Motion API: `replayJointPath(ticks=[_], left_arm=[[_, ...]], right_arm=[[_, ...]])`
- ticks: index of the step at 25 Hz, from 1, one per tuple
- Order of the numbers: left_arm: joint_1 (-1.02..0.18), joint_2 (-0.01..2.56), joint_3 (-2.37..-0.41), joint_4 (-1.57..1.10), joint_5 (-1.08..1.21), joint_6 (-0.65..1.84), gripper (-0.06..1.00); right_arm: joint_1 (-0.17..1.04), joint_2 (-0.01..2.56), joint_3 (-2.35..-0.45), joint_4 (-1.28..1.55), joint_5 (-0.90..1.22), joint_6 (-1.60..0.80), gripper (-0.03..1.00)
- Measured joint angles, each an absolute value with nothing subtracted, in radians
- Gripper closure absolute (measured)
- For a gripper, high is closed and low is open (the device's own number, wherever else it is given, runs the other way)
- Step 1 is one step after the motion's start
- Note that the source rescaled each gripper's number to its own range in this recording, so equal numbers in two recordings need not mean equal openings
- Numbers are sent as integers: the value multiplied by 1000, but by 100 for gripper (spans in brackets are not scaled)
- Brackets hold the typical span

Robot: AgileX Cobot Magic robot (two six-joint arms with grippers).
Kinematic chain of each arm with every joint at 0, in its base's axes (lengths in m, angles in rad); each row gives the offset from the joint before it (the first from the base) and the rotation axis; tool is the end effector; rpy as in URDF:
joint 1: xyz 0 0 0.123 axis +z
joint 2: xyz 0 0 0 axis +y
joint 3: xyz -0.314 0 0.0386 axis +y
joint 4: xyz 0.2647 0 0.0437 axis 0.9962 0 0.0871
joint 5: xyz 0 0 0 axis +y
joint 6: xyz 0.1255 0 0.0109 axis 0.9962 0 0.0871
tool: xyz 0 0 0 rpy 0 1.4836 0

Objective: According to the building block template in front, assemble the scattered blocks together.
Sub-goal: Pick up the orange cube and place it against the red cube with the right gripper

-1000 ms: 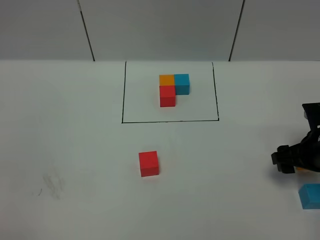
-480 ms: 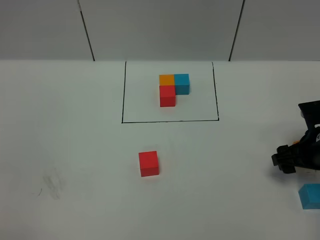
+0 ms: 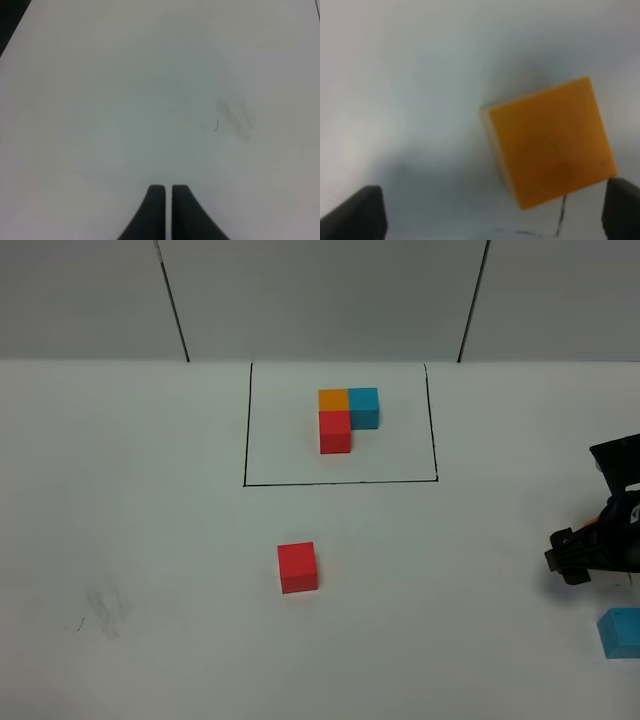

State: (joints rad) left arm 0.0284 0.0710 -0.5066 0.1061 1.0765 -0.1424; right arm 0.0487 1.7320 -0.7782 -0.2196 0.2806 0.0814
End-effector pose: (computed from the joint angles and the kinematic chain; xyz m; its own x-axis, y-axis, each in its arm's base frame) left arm 0.0175 0.0123 0.2693 -0.5115 -0.1060 -0.8527 -0.1553 0.9874 -0.0296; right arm 0.3296 0.0084 0.1218 -0.8972 -0.1731 -0.4063 -0.1409 0.9841 -0.1084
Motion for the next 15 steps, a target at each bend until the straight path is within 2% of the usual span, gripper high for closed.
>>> replayJointPath(ticks=[15], left_arm=[[28, 71, -506, 106, 1076, -142, 94]], right_arm=[[30, 1732, -778, -377, 203, 81, 2]])
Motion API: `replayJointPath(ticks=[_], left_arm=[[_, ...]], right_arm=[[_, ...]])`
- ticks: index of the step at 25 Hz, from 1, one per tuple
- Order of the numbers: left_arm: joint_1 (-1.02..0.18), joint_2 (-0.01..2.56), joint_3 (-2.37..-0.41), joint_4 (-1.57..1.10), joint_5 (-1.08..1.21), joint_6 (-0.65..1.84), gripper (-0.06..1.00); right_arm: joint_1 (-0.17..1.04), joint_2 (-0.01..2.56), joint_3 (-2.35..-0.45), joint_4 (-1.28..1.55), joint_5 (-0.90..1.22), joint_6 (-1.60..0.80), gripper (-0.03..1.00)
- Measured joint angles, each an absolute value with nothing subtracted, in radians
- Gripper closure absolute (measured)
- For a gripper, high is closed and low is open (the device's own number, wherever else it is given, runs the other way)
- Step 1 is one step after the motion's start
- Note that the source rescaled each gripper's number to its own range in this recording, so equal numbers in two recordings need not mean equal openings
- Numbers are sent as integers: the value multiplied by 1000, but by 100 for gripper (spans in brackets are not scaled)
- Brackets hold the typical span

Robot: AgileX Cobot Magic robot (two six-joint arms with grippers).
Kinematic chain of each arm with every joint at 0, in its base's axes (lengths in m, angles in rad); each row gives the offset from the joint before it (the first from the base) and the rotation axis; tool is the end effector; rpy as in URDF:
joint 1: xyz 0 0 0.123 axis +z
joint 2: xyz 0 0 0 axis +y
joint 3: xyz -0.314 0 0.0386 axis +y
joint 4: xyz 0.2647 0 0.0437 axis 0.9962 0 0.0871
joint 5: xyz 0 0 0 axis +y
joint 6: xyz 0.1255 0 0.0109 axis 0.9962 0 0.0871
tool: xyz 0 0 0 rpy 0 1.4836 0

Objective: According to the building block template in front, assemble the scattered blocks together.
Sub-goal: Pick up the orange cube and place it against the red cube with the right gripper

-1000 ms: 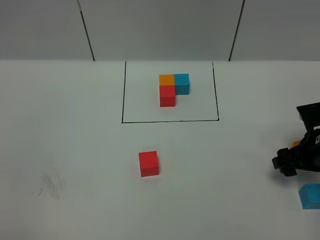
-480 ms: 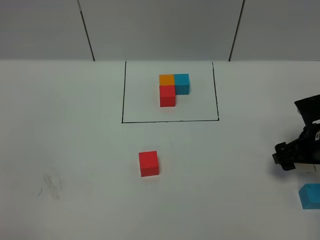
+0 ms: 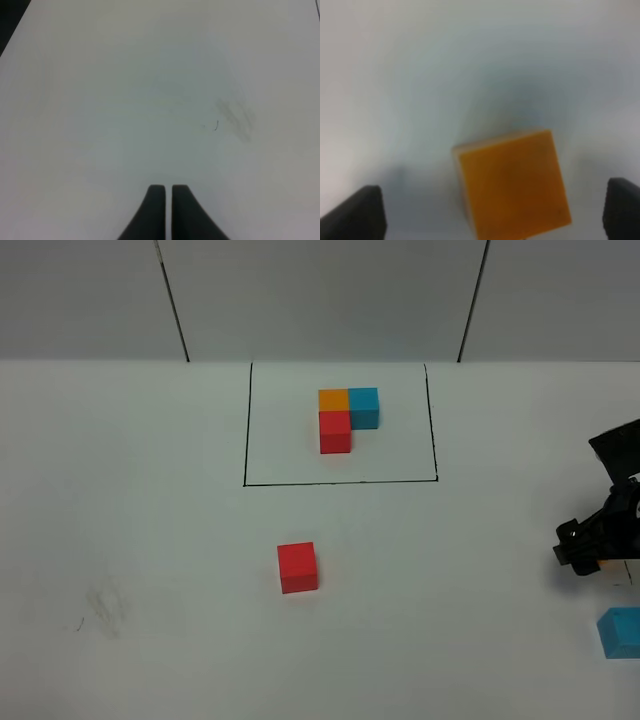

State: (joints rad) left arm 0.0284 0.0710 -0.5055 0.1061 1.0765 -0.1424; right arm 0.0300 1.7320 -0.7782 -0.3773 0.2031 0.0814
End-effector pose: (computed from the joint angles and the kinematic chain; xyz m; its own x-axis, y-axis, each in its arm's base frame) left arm 0.0176 0.0123 0.2690 -0.5125 -0.1060 -0.8521 -0.1553 0.9874 -0.0294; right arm 0.3392 0.0008 0.1268 -0.8358 -0.3093 -0.4537 -0.2414 0.9491 -0.2023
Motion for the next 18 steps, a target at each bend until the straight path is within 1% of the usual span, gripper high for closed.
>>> replayJointPath(ticks=[5, 11, 14, 18], left_arm=[[28, 71, -506, 106, 1076, -142, 94], [28, 71, -506, 106, 1076, -142, 94], [28, 71, -506, 106, 1076, -142, 94], [28, 71, -506, 106, 1076, -142, 94]], right_arm=[[30, 1754, -778, -451, 196, 79, 3], [30, 1783, -778, -535, 177, 78, 9], [30, 1783, -778, -573, 154, 78, 13], [30, 1783, -778, -610, 149, 78, 24]])
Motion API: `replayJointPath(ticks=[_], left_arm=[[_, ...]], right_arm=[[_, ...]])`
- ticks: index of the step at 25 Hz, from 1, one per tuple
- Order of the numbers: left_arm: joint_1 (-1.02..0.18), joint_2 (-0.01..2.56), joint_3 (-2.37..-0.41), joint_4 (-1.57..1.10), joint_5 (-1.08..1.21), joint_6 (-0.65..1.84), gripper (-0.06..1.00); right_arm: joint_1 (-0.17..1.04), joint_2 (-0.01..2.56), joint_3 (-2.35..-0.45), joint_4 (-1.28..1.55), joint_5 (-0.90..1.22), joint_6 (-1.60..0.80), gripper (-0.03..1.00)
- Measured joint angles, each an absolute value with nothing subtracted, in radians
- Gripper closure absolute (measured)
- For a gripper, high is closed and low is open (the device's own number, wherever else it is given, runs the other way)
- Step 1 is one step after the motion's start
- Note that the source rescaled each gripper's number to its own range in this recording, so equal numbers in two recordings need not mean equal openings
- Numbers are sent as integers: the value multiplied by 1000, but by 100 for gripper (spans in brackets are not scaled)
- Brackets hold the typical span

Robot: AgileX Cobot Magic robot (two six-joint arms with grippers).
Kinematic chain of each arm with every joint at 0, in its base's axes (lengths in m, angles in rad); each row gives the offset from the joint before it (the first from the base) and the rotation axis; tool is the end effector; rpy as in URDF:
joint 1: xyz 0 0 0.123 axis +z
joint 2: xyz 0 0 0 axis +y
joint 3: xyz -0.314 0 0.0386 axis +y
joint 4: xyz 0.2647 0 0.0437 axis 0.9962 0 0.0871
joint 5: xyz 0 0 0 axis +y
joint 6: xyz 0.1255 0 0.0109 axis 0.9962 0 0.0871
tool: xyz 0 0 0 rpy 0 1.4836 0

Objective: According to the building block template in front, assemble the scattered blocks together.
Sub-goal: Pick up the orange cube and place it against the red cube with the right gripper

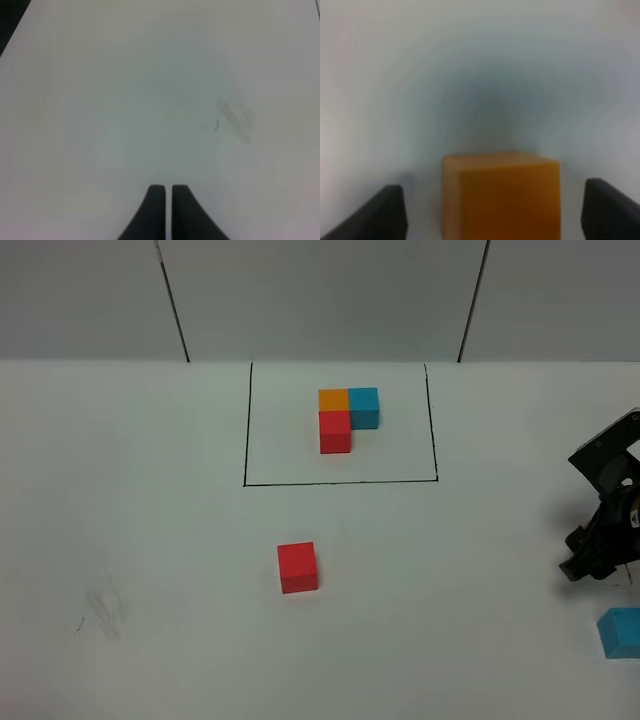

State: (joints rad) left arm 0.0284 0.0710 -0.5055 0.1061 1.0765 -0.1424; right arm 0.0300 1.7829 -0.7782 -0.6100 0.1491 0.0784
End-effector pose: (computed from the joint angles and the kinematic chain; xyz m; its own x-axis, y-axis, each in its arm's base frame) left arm 0.0176 0.0123 0.2690 -0.5125 -0.1060 -0.8521 -0.1553 0.9874 -0.0294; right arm 0.3463 -0.0004 0.1136 -0.7520 -0.5234 -0.4008 -0.4217 0.8492 -0.3178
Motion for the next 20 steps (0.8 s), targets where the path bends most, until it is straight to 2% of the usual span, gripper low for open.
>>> replayJointPath(ticks=[5, 20], left_arm=[[28, 71, -506, 106, 1076, -142, 94], [28, 71, -506, 106, 1076, -142, 94]], right_arm=[[30, 1785, -778, -631, 147, 78, 46], [26, 1814, -782, -680, 104, 79, 45]])
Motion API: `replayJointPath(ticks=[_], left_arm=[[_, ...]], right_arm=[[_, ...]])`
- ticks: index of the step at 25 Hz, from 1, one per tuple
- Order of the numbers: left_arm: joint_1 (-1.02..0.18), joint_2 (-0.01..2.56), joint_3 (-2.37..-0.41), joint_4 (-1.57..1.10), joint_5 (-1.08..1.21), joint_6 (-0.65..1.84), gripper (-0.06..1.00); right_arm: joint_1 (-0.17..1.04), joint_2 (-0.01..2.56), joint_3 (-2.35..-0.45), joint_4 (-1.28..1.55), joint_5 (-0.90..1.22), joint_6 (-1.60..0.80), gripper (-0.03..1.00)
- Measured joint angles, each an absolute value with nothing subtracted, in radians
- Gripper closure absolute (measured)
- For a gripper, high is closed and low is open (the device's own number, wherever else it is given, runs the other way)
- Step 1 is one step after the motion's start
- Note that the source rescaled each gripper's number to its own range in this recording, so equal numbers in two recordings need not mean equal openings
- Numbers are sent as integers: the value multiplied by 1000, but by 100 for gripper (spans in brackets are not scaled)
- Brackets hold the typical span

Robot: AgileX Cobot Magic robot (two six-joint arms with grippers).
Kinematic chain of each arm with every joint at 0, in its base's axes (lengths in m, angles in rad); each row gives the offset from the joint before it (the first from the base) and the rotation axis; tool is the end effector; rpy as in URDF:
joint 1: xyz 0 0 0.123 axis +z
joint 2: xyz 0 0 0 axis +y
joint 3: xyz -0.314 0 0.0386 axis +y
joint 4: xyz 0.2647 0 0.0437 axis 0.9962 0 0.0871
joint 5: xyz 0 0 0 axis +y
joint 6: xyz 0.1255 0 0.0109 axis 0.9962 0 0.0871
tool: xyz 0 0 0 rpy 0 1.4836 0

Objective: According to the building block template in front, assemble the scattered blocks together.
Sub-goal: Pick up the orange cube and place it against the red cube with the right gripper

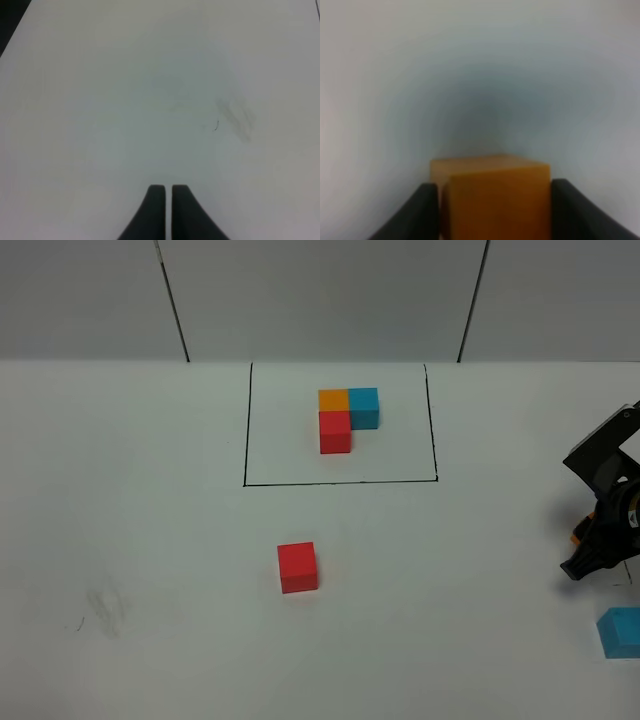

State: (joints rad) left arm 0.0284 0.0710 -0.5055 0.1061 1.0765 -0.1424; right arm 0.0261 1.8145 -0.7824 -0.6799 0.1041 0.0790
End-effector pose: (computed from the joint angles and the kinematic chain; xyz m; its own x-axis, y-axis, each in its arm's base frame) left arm 0.0176 0.0123 0.2690 -0.5125 -0.1060 -0.8521 -0.1553 0.9874 -0.0294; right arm 0.3517 0.0009 0.1061 -0.7108 -0.5807 -0.3968 -0.4750 0.8124 -0.3381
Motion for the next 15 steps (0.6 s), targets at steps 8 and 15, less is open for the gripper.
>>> replayJointPath(ticks=[8, 15], left_arm=[[28, 71, -506, 106, 1076, -142, 94], [28, 71, -506, 106, 1076, -142, 94]], right_arm=[[25, 1814, -782, -658, 103, 79, 45], [35, 1763, -778, -597, 182, 80, 47]])
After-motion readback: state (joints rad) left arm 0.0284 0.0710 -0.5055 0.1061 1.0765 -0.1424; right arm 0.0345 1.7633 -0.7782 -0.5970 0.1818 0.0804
